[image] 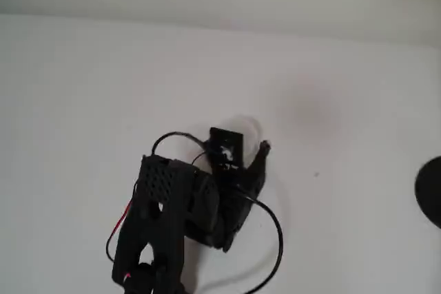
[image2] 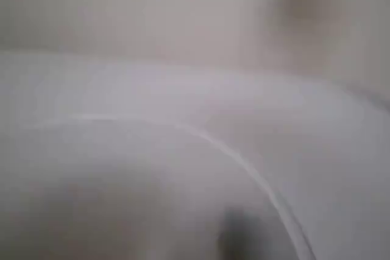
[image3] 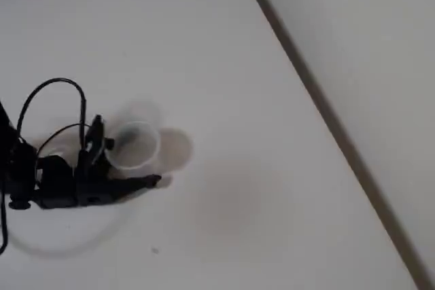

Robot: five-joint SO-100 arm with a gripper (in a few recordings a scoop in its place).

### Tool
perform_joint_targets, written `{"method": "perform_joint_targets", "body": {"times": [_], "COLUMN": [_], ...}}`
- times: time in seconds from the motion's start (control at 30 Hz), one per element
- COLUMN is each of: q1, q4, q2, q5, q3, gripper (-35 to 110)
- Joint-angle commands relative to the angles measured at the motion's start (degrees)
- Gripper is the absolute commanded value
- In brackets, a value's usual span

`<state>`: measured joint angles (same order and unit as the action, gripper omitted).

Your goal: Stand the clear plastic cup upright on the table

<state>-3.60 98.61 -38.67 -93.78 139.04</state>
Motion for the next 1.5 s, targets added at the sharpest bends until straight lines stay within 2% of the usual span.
{"method": "perform_joint_targets", "body": {"times": [0.0, 0.17, 0.27, 0.43, 0.63, 0.8, 0.93, 1.03, 1.1, 1.23, 1.37, 1.47], "q1": [-0.1, -2.5, -3.5, -4.3, -5.4, -6.2, -8.3, -11.5, -12.8, -11.6, -3.5, 2.8], "q4": [2.0, -3.4, -13.5, -36.6, -75.2, -101.4, -119.4, -131.7, -141.2, -158.1, -169.0, -171.7], "q2": [0.4, -10.1, -23.7, -49.7, -81.3, -103.8, -115.4, -121.6, -126.7, -137.1, -147.3, -149.8], "q5": [-1.6, 1.0, 5.2, 11.1, 20.0, 28.2, 41.3, 57.2, 65.3, 77.3, 81.5, 82.5], "q3": [0.6, 3.5, 7.8, 12.9, 12.1, 10.3, 6.9, 5.2, 5.0, 6.9, 13.0, 17.8], "gripper": [70, 72, 72, 72, 72, 72, 58, 35, 24, 15, 7, 0]}}
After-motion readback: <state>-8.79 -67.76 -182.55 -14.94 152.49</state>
